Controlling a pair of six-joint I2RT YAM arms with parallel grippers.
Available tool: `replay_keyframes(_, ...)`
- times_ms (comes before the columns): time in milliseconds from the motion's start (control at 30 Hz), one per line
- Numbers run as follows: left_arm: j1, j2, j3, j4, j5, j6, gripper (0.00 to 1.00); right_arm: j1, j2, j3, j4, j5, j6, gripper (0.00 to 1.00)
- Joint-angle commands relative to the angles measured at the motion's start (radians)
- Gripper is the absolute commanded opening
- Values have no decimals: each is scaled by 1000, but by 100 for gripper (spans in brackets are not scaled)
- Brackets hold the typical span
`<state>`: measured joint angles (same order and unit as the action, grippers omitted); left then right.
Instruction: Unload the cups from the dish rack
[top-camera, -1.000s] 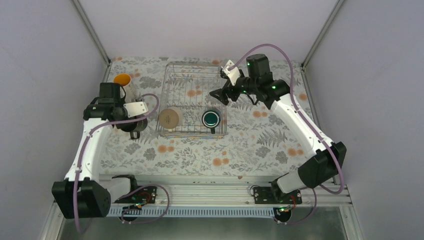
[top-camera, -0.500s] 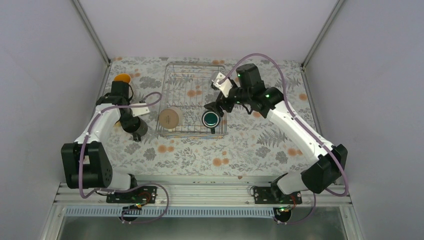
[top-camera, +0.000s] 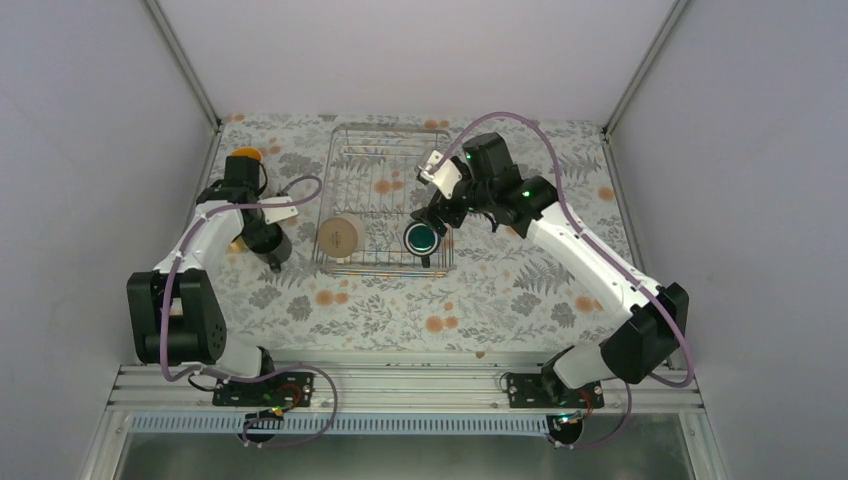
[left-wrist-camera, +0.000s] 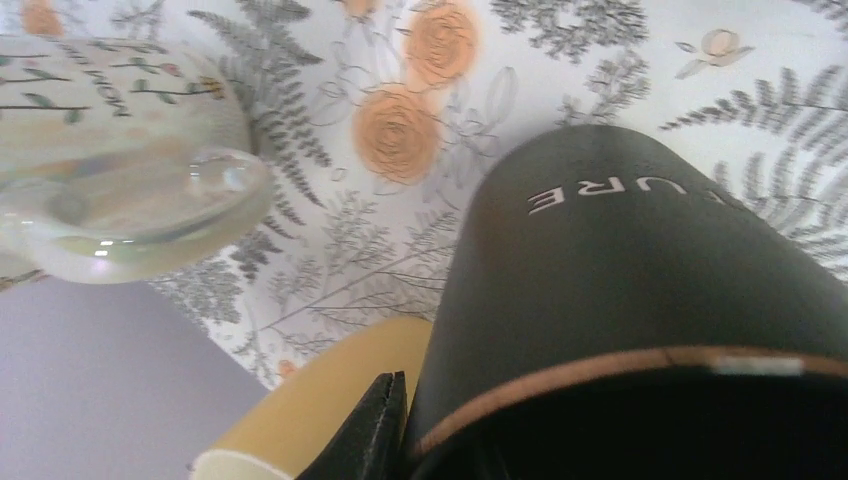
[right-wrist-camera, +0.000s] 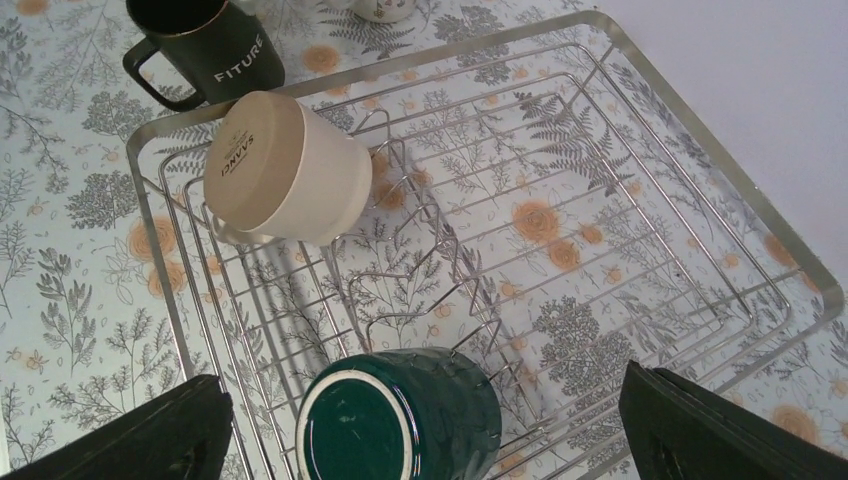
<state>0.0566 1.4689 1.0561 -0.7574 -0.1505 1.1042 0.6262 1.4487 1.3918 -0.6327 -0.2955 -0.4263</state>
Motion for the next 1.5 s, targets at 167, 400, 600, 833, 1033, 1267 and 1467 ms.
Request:
replay_keyframes(167,0,3,-18,112,-65,-27,19,27,7,1,-3,67,-4,100)
replay_keyframes(400,-20,-101,-18,85,-38,-30,47,72,0,-31,-24,182,-33,100)
replay_keyframes(600,-72,-205,49,23,-77,-50,78,97,-1,-117,1,362,-61,100)
replay_keyframes(833,-179,-371,213,55,33,-269,96,106,-39,-219,59,446,-97,100)
replay_keyframes(1033,-209,-511,80,355,-66,-400,99,111,-25,-228,43,423,-88,100)
replay_keyframes(1267,-202,-555,-52,448,-51,-394,100,113,-5,-252,43,422,-90,100)
replay_keyframes(1467,-204,-495,-66,444,-45,-419,100,115,2,-278,30,406,-110,100)
